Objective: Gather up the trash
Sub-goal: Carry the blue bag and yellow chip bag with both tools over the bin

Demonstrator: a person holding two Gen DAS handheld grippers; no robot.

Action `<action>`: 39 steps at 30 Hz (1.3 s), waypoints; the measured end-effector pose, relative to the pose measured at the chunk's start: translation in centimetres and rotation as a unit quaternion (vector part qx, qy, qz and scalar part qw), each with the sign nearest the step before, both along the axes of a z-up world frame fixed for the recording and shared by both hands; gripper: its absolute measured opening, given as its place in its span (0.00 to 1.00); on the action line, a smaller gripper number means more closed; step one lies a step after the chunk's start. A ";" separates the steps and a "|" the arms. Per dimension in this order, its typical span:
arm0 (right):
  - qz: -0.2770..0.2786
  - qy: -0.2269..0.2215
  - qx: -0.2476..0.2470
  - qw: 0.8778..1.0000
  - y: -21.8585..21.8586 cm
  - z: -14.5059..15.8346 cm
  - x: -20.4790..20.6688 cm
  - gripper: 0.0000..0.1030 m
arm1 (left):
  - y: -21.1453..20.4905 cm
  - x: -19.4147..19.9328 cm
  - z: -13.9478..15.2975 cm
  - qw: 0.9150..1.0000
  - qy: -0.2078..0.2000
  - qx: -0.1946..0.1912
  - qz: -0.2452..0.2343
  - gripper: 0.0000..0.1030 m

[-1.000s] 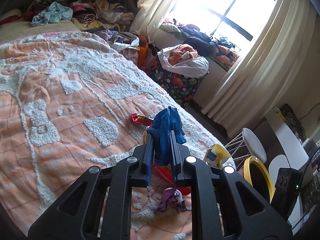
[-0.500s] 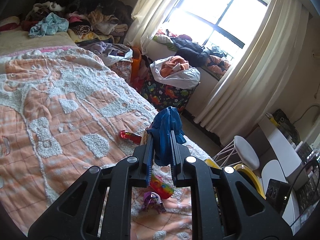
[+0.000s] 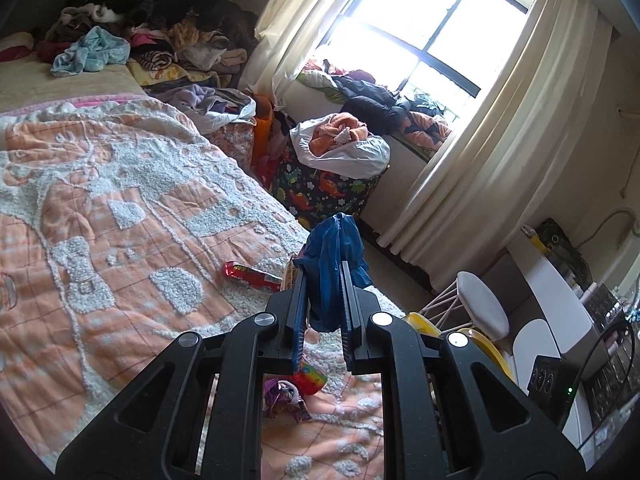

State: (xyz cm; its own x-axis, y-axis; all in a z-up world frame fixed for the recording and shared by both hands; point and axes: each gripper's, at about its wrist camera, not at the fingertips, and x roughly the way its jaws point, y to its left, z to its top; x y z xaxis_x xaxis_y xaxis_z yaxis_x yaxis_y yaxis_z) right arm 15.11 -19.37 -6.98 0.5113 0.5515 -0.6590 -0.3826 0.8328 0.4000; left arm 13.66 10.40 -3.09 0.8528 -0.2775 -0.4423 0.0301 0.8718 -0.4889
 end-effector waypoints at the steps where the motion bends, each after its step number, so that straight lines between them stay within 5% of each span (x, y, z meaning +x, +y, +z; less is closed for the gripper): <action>1: 0.000 -0.002 0.001 1.000 -0.1 0.1 -0.1 0.23 | -0.1 0.0 0.0 1.000 0.000 -0.001 -0.001 0.09; 14: -0.015 -0.015 0.009 1.000 -1.5 1.5 -0.4 0.23 | -1.4 -0.1 0.6 0.999 0.000 -0.015 -0.033 0.09; 22: -0.033 -0.006 -0.001 0.999 -3.3 0.5 -0.4 0.18 | -4.9 0.9 -2.9 0.995 0.053 -0.013 -0.083 0.09; 32: -0.080 -0.001 0.016 0.997 -6.8 0.4 0.0 0.16 | -9.8 1.4 -6.2 0.986 0.092 0.062 -0.121 0.09; 35: -0.087 -0.004 0.023 0.996 -7.7 0.7 0.0 0.16 | -10.6 1.5 -6.8 0.984 0.097 0.089 -0.118 0.19; 37: -0.093 -0.006 0.027 0.995 -8.2 0.9 0.1 0.16 | -10.8 1.5 -6.8 0.984 0.095 0.099 -0.117 0.35; 39: -0.097 -0.007 0.030 0.995 -8.7 1.0 0.2 0.16 | -11.2 1.7 -6.9 0.982 0.095 0.112 -0.120 0.35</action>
State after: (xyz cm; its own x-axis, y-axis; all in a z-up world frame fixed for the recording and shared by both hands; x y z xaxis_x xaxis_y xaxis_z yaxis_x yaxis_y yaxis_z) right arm 15.31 -28.05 -5.96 0.6203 0.4807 -0.6199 -0.2231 0.8657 0.4480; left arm 15.32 -0.77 -10.03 0.6711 -0.3377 -0.6599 0.1743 0.9371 -0.3024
